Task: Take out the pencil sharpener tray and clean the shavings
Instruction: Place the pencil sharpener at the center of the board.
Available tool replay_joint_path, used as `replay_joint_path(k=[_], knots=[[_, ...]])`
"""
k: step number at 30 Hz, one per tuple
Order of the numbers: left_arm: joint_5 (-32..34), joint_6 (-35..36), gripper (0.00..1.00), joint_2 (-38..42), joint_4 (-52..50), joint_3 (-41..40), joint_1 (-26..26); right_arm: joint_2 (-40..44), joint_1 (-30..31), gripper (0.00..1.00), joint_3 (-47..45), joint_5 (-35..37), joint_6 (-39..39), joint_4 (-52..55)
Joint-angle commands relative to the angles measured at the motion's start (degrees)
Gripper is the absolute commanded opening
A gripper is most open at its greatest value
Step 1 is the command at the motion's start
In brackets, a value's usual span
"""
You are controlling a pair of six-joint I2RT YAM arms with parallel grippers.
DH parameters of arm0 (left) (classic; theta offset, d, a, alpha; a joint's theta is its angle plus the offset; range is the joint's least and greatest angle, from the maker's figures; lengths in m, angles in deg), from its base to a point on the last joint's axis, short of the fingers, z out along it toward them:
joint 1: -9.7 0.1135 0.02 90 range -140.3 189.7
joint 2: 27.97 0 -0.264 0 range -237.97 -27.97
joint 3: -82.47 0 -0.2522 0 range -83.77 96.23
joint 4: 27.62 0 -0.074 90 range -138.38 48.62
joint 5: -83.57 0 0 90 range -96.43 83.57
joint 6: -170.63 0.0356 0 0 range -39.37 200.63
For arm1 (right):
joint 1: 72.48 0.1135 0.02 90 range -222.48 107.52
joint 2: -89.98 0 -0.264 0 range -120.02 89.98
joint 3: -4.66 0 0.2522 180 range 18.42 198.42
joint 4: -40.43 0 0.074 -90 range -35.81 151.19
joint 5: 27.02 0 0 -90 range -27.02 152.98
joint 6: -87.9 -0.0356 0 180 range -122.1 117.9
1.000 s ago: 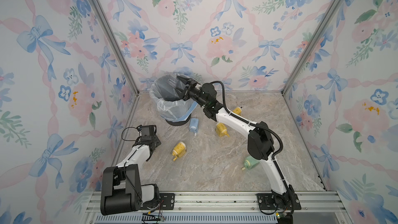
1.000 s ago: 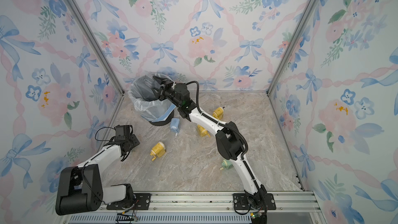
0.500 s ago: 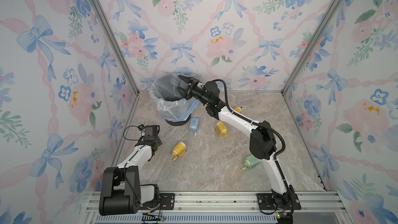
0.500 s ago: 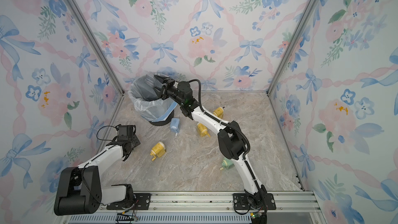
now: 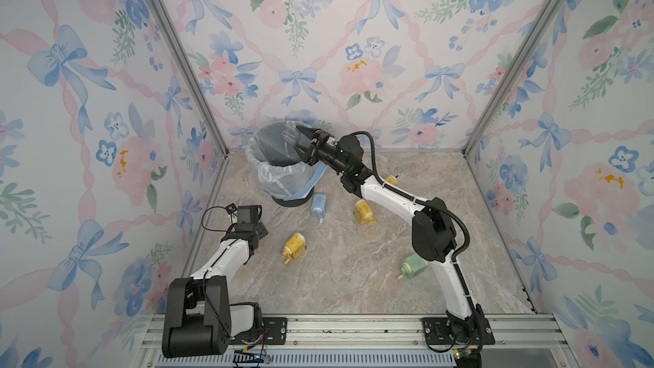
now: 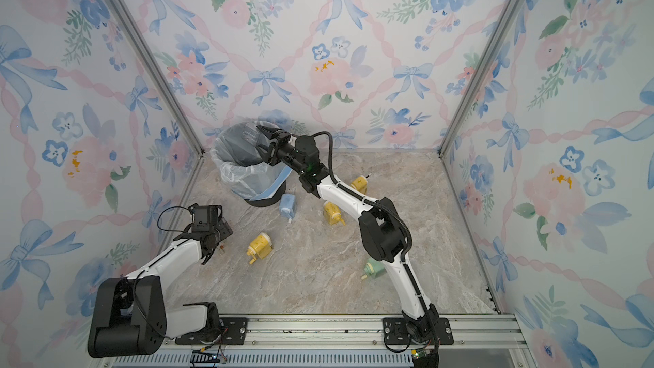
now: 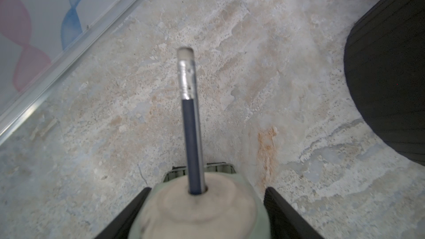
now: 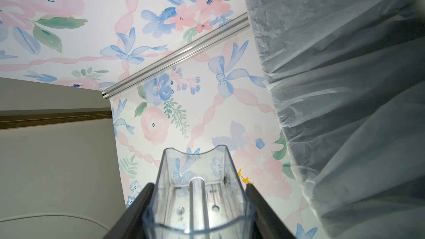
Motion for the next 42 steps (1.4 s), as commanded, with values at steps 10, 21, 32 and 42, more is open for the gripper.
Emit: replay_joint_path(k=[10,21,32,42], knots=[[-4.34,2.32,0.75,0.28,-0.25,0.37,5.09,3.38,-1.19,0.42,-1.64,-2.32,2.57,-3.18],[-7.42,4.34,0.98,4.05,-0.44,0.69,6.05,4.96,-1.76,0.42,-1.51,-4.90,7.04,0.67],[-10.45,5.42,0.98,9.30,-1.93,1.22,6.53,6.19,-2.08,0.43,-1.08,-9.19,15.88,7.40],[-12.15,4.42,0.98,18.64,-2.54,-0.02,8.11,10.19,-2.24,0.43,-2.88,-11.53,31.26,19.69]])
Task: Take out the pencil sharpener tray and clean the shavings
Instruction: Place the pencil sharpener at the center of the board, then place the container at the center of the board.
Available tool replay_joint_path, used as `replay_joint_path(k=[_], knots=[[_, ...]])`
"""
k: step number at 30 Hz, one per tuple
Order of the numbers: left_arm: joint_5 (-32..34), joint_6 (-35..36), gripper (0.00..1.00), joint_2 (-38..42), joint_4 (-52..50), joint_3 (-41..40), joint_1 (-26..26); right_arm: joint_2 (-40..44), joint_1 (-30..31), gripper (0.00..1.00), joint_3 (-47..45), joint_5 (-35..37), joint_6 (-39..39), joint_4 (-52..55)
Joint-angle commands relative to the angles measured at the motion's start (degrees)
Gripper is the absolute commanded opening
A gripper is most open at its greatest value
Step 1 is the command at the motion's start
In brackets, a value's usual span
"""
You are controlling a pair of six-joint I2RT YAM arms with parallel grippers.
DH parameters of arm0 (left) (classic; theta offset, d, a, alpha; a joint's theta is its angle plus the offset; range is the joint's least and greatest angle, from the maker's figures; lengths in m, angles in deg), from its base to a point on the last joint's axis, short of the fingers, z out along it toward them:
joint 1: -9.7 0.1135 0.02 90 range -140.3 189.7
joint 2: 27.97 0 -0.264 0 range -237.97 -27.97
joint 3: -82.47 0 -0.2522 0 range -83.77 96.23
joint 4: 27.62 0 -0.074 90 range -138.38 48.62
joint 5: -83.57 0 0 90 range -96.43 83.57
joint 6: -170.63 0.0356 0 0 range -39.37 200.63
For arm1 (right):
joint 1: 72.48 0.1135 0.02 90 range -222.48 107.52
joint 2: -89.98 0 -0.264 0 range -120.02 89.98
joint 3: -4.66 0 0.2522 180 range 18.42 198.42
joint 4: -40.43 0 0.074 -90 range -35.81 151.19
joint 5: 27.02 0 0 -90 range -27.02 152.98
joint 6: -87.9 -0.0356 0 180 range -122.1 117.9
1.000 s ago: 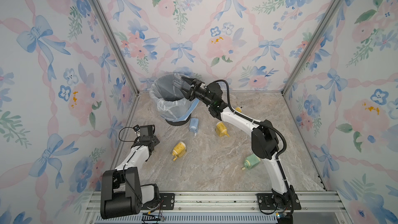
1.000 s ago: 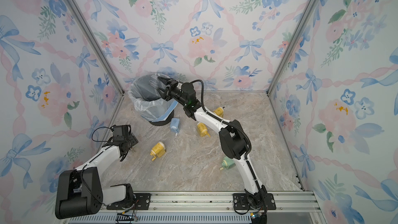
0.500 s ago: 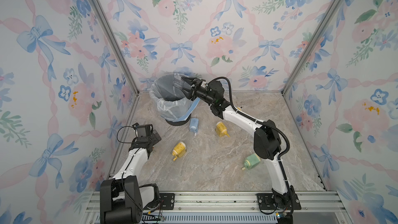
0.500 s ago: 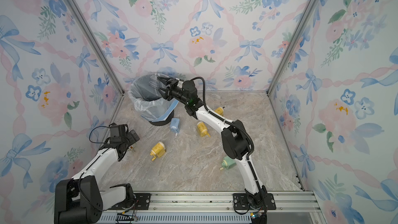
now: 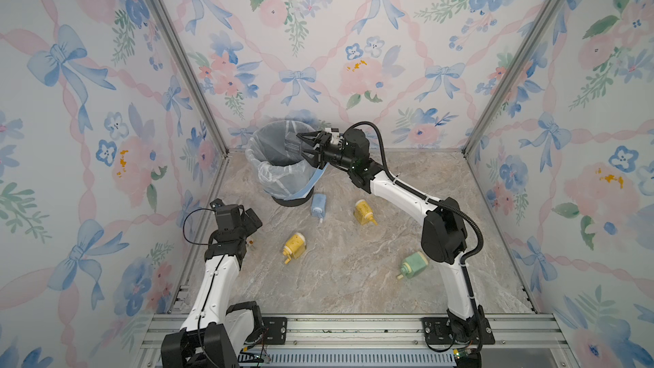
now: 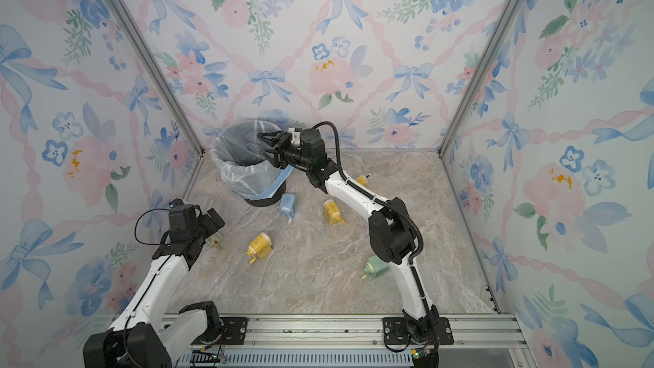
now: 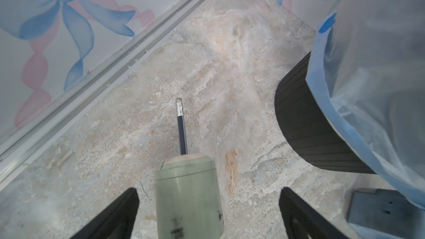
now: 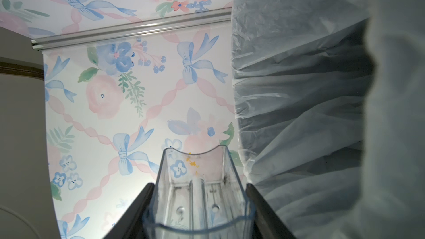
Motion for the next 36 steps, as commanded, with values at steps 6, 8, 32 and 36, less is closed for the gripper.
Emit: replay_joint_path(k=[6,8,32,36], knots=[[-3.13,1.68,0.98,4.14,-0.77,1.24,0.46,7.60,-0.68,0.43,-1.42,-1.64,18.12,11.79],[-4.55,1.10,0.98,4.90,-0.55,0.99,0.44,8.64,-0.74,0.44,-0.83,-1.33,22.19,14.89],[-15.60,-0.34,0.98,8.24,4.58,-0.23,-2.98,44.91,4.94,0.48,-43.26,25.25,72.12,30.63],[-16.90,-0.20,0.98,8.19,4.88,-0.45,-3.85,49.53,8.21,0.48,-49.78,31.41,73.90,28.36]])
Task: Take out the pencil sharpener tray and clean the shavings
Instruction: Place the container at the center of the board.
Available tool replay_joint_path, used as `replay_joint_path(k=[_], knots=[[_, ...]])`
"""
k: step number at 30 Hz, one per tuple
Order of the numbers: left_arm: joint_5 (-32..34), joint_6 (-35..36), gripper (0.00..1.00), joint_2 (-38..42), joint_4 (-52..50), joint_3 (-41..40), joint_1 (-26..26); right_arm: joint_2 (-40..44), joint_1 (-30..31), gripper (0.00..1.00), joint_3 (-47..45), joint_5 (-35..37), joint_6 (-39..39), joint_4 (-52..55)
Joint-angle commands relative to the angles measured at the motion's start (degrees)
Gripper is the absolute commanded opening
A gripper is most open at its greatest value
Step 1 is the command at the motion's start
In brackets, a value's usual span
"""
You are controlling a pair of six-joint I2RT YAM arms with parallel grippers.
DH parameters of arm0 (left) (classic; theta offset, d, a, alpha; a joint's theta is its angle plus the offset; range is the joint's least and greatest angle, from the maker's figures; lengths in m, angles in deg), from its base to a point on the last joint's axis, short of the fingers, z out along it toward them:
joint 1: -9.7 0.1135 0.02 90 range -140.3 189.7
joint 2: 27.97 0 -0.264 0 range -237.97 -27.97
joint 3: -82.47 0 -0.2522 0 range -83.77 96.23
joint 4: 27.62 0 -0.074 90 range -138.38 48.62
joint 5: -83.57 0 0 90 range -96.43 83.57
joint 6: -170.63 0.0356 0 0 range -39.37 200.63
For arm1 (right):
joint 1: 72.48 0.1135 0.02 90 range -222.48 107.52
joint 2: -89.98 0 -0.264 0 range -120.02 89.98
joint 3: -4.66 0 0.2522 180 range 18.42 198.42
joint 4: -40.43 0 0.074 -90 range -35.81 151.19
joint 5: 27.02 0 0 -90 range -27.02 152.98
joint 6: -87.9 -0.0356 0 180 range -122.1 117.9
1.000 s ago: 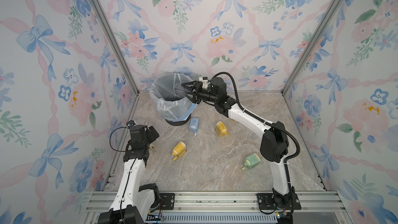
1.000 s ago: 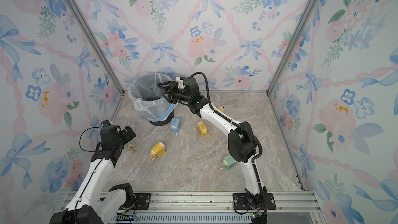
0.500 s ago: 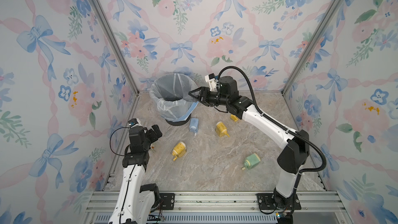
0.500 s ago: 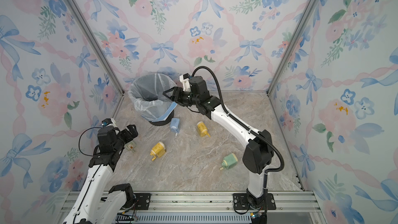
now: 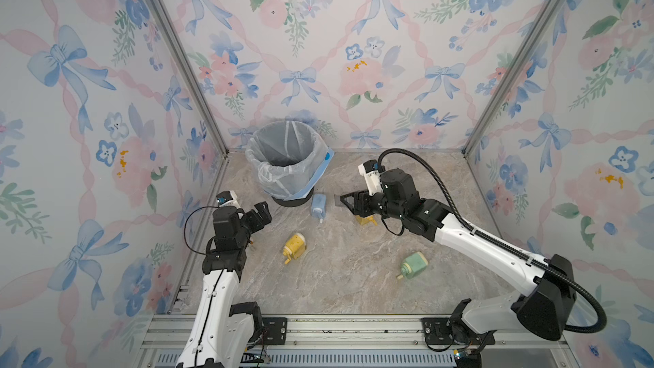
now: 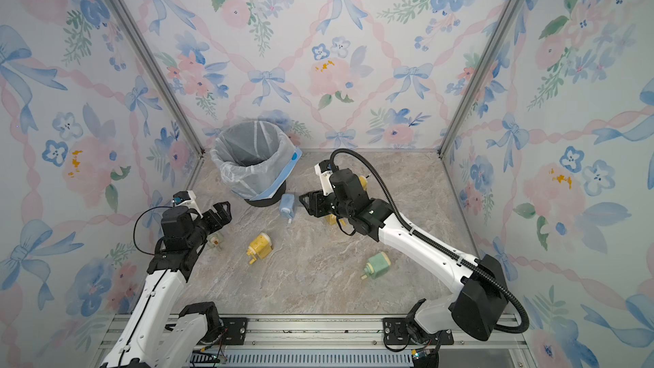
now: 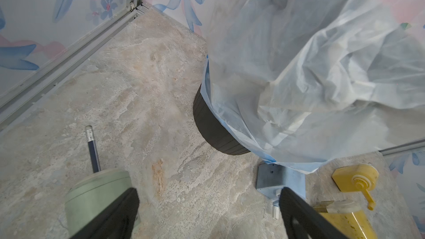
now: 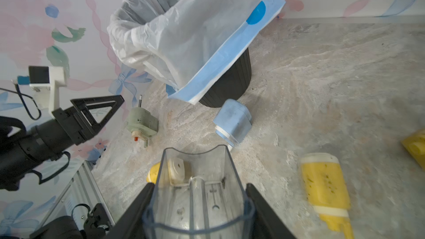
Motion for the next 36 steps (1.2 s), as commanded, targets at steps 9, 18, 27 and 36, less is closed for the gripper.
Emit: replay_joint_path(k=[9,18,27,36], knots=[[-4.99,-1.06,0.98,-1.40,2.13,-0.41,-3.84,10.37,15.28,0.48,-20.55,25.95,6.90,-12.22],[-6.71,-1.42,0.98,-2.20,3.17,-0.42,-3.88,11.04,27.91,0.49,-30.40,42.56,7.07,-23.76],[-7.13,-1.85,0.98,-5.62,4.45,-0.73,-2.39,9.60,31.05,0.50,-34.02,44.78,0.90,-24.05],[-8.27,-2.83,0.98,-5.82,4.92,-1.19,-1.79,-0.67,33.51,0.50,-35.90,45.49,-3.86,-33.71]])
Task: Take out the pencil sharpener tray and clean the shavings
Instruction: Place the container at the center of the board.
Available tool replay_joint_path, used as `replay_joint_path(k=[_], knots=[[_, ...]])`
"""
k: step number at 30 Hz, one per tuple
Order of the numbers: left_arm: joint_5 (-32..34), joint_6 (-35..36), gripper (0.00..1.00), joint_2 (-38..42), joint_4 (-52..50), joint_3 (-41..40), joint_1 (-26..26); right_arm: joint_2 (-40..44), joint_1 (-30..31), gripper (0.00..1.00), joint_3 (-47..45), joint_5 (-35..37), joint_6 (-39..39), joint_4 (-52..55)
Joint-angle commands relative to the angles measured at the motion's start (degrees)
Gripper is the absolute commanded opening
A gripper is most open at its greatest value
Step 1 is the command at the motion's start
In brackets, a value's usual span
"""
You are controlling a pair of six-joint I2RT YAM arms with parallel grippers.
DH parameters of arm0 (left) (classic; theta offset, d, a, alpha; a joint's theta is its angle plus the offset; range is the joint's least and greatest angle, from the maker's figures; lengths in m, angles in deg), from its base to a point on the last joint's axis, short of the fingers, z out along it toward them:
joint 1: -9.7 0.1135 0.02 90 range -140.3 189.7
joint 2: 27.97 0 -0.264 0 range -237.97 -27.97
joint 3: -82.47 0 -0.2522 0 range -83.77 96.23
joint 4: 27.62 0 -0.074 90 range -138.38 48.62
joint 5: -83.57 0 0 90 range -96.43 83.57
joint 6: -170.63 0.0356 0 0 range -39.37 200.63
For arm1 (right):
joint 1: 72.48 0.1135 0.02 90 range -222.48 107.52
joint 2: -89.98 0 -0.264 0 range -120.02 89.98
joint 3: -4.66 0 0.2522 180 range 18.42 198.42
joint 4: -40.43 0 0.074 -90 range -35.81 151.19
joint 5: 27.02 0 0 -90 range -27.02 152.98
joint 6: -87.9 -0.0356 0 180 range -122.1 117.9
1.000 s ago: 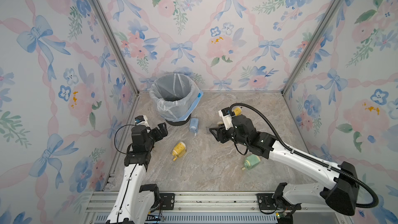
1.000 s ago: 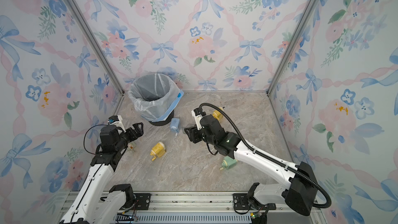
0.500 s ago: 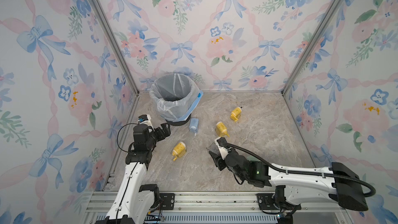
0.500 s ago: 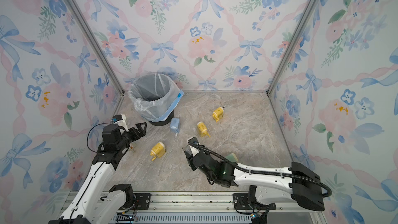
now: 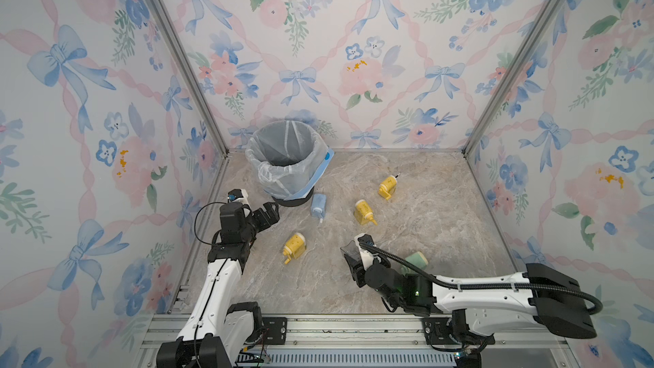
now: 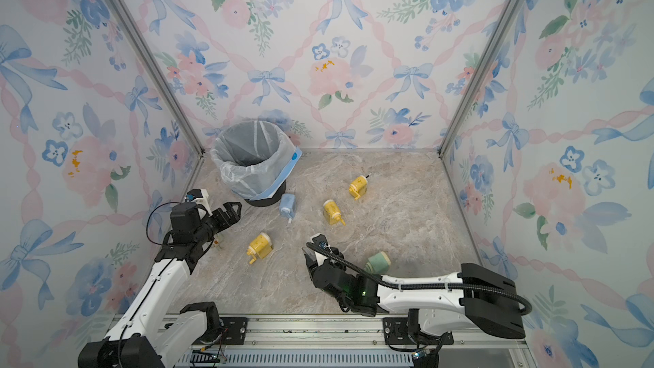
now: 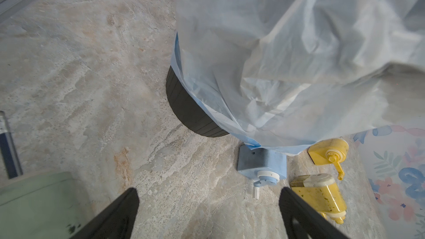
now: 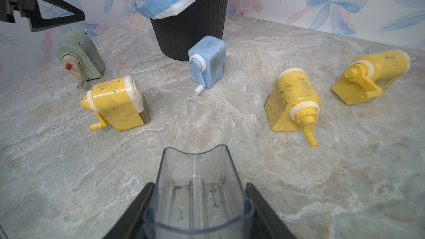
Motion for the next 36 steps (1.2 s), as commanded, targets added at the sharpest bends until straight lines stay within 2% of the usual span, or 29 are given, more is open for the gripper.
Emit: replay_joint_path(k=[1,5,9,16,19,25,36], knots=[[-1.14,-0.92,0.98,1.33,1.19,-0.83,-0.35,-6.10,2.20,0.50,-1.51,1.14,-1.99,-8.76],[-0.87,-0.97,0.98,1.77,1.63,-1.14,-0.64,-15.19,3.25,0.50,0.24,0.26,-0.32,-14.11],[-1.78,-1.20,0.98,1.77,1.78,-1.23,-1.15,-20.68,3.48,0.50,-1.34,-1.04,-0.46,-20.96],[-1.19,-1.11,0.98,2.65,2.23,-1.57,-1.36,-20.21,3.57,0.51,-5.65,-2.45,-3.23,-24.38],[-0.75,-1.02,0.98,2.82,2.47,-1.82,-1.36,-20.60,3.69,0.55,-5.91,-2.61,-3.64,-24.70],[-0.81,-1.10,0.98,3.45,2.74,-2.24,-1.45,-21.10,3.74,0.75,-6.31,-2.23,-5.12,-24.96],[-2.42,-0.65,0.98,4.00,3.36,-2.28,-3.45,-19.72,3.96,0.86,-6.24,-1.77,-5.68,-23.08]])
